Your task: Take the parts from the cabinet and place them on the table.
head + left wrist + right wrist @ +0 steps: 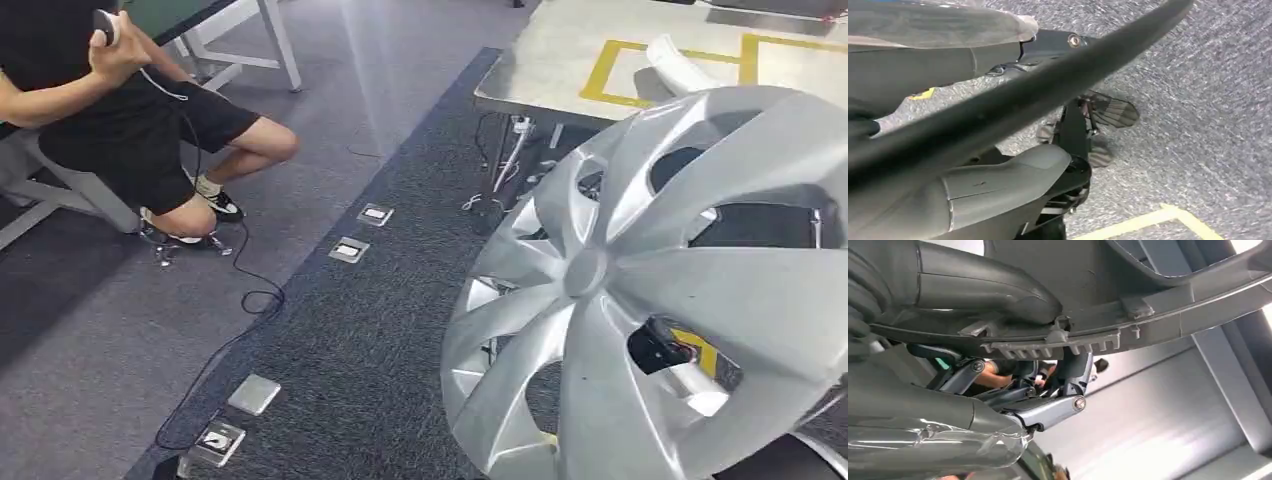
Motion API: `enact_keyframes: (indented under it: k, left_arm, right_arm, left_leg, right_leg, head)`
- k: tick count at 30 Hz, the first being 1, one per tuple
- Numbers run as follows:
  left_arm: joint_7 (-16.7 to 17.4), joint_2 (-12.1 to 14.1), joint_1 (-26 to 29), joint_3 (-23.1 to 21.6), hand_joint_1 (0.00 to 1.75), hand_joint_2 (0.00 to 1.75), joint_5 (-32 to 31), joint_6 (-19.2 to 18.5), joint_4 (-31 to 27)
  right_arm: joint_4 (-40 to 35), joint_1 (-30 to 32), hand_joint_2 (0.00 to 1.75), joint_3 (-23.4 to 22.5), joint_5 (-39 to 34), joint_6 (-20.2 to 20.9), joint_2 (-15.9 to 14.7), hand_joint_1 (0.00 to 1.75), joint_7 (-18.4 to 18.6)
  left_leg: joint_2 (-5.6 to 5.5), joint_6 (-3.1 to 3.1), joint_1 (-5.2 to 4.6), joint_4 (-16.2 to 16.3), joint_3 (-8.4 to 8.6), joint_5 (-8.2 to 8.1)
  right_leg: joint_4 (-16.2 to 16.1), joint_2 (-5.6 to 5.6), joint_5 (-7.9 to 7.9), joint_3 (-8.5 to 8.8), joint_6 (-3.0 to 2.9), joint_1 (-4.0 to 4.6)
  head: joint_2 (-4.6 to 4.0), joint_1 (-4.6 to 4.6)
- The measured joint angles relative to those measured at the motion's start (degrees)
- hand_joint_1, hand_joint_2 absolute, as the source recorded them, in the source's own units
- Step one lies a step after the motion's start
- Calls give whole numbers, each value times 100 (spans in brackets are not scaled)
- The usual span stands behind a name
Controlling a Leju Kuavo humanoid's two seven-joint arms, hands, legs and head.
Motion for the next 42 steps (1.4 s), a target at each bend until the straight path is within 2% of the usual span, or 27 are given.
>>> enact_keyframes:
  k: [1, 2, 4, 5, 6, 7, 8, 10, 11, 13, 15, 16, 18, 20, 21, 25, 27, 28, 30, 31, 33, 35, 36, 37, 40, 41, 42]
  left_arm:
    - [0, -2, 6, 0, 0, 175, 0, 0, 0]
    - [0, -7, 7, 0, 0, 175, 0, 0, 0]
    - [0, -20, 6, 0, 0, 175, 0, 0, 0]
    - [0, -20, 9, 0, 0, 175, -2, 0, 0]
    - [0, -13, 7, 0, 0, 175, -2, 0, 0]
    - [0, -9, 9, 0, 0, 175, -4, 0, 0]
    - [0, -11, 9, 0, 0, 175, -7, 0, 0]
    - [2, -13, 7, 0, 0, 175, -9, 11, 0]
    - [2, -15, 4, 0, 0, 175, -9, 15, 0]
    - [2, -26, 8, 0, 0, 175, -7, 17, 0]
    - [2, -33, 17, 0, 0, 175, -7, 20, 0]
    - [2, -37, 23, 0, 0, 175, -7, 20, 0]
    - [2, -39, 30, 0, 0, 175, -4, 22, 0]
    - [2, -31, 28, 0, 0, 175, -4, 31, 0]
    - [2, -24, 25, 0, 0, 175, -4, 33, 0]
    - [2, -37, 5, 0, 0, 175, -13, 17, 0]
    - [2, -48, 3, 0, 0, 175, -18, 15, 0]
    - [2, -44, 1, 0, 0, 175, -24, 15, 0]
    - [2, -39, 3, 0, 0, 175, -33, 15, 0]
    - [2, -39, 4, 0, 0, 175, -35, 15, 0]
    - [2, -52, 0, 0, 0, 175, -37, 15, 0]
    - [2, -66, 0, 0, 0, 175, -50, 13, 0]
    - [2, -55, 2, 0, 0, 175, -50, 13, 0]
    - [2, -52, -8, 0, 0, 175, -50, 13, 0]
    - [0, -50, -5, 0, 0, 175, -52, 0, 0]
    - [0, -46, -11, 2, 0, 175, -52, -2, 0]
    - [0, -48, -19, 2, 0, 175, -55, -2, 0]
  right_arm:
    - [0, 18, 175, -9, 0, -24, -7, 175, 4]
    - [-4, 30, 175, -22, 0, -46, -13, 175, 11]
    - [-33, 27, 175, -39, -7, -48, -28, 175, 15]
    - [-57, 26, 175, -48, -15, -48, -31, 175, 17]
    - [-61, 14, 175, -59, -17, -48, -33, 175, 22]
    - [-79, 19, 175, -63, -20, -57, -33, 175, 35]
    - [-83, 46, 175, -68, -31, -61, -35, 175, 39]
    - [-96, 68, 175, -96, -33, -68, -57, 175, 44]
    - [-111, 60, 175, -107, -33, -52, -57, 175, 39]
    - [-120, 39, 175, -118, -9, -31, -57, 175, 31]
    - [-122, 64, 175, -118, -4, -28, -57, 175, 33]
    - [-122, 85, 175, -118, 2, -28, -57, 175, 33]
    - [-122, 96, 175, -118, 11, -28, -57, 175, 33]
    - [-142, 90, 175, -120, 11, -28, -57, 175, 33]
    - [-142, 80, 175, -120, 11, -28, -57, 175, 33]
    - [-142, 91, 175, -127, 46, -22, -57, 175, 48]
    - [-140, 87, 175, -131, 68, -2, -59, 175, 63]
    - [-138, 75, 175, -129, 103, 0, -59, 175, 70]
    - [-136, 111, 175, -120, 122, 0, -59, 175, 81]
    - [-131, 136, 175, -118, 127, 0, -59, 175, 81]
    - [-103, 138, 175, -118, 149, 9, -59, 175, 79]
    - [-90, 112, 175, -118, 151, 22, -59, 175, 52]
    - [-81, 100, 175, -116, 168, 28, -57, 175, 52]
    - [-77, 78, 175, -109, 198, 33, -46, 175, 66]
    - [-37, 126, 175, -103, 295, 2, -33, 175, 116]
    - [-35, 131, 175, -98, 330, 0, -15, 175, 116]
    - [-33, 118, 175, -96, 341, 0, -11, 175, 105]
  left_leg:
    - [38, -5, 3, 1, 7, -5]
    - [74, -14, 9, 5, 14, -15]
    - [146, -71, 28, 36, 45, -56]
    - [179, -109, 14, 54, 52, -85]
    - [206, -136, -28, 95, 34, -102]
    - [234, -162, -43, 101, 13, -91]
    - [281, -179, -46, 104, 19, -83]
    - [371, -234, -35, 112, 33, -114]
    - [205, -266, -4, 232, 4, -234]
    - [-36, -286, 3, 1003, -358, -678]
    - [-87, -296, 1, 1945, -824, -1007]
    - [-90, -292, 1, 2060, -904, -963]
    - [-103, -250, 0, 1482, -662, -537]
    - [-261, -187, 2, 377, -162, 0]
    - [-424, -178, 6, 165, -63, -48]
    - [-285, -141, -6, 98, -68, -14]
    - [-185, -66, 25, 42, -34, 3]
    - [-144, -42, 15, 45, -34, 3]
    - [-56, -34, 3, 49, -34, -3]
    - [-18, -32, 2, 53, -33, -6]
    - [50, -44, 5, 67, -21, -25]
    - [116, -98, 13, 95, 18, -73]
    - [141, -126, -18, 95, 9, -85]
    - [173, -142, -44, 154, -22, -93]
    - [319, -213, -54, 138, -26, -68]
    - [250, -265, -27, 180, -39, -151]
    - [85, -278, -16, 360, -100, -291]
  right_leg:
    - [54, -10, 35, -14, 22, -20]
    - [-182, -24, 201, 107, 36, -39]
    - [-1293, -150, 744, 682, 46, -45]
    - [-1723, -326, 807, 863, 41, -34]
    - [-1810, -362, 761, 946, 3, 43]
    - [-1805, -326, 751, 956, -78, 7]
    - [-1797, -274, 760, 929, -105, 24]
    - [-1837, -178, 788, 923, -198, 21]
    - [-1850, -141, 813, 943, -238, -4]
    - [-1853, -60, 829, 918, -273, -13]
    - [-1853, 37, 837, 906, -291, 4]
    - [-1852, 99, 839, 906, -293, 10]
    - [-1852, 216, 840, 917, -292, 14]
    - [-1850, 318, 842, 930, -283, 14]
    - [-1842, 358, 848, 894, -256, 42]
    - [-1865, 518, 881, 853, -132, 2]
    - [-1521, 171, 612, 691, -107, 33]
    - [-1056, 60, 369, 500, -87, 21]
    - [-99, -3, -6, 84, -54, 7]
    - [106, -6, -28, -4, -42, 1]
    - [-372, -25, 329, 224, -27, -27]
    - [-1508, -188, 862, 790, -39, -35]
    - [-1683, -391, 737, 890, -38, 23]
    - [-1808, -386, 750, 959, -89, 48]
    - [-1773, -238, 774, 884, -173, 56]
    - [-1820, -200, 805, 914, -228, 14]
    - [-1821, -161, 824, 904, -258, 18]
  head:
    - [0, 28]
    - [0, 55]
    - [0, 118]
    - [0, 155]
    - [0, 199]
    - [0, 203]
    - [0, 115]
    - [0, 114]
    - [0, 100]
    - [0, -29]
    - [0, -92]
    - [0, -105]
    - [0, -142]
    - [0, -184]
    - [0, -194]
    - [0, -156]
    - [0, -103]
    - [0, -24]
    - [0, 6]
    - [0, 24]
    - [0, 81]
    - [0, 147]
    - [0, 175]
    - [0, 210]
    - [0, 114]
    - [0, 109]
    - [0, 78]
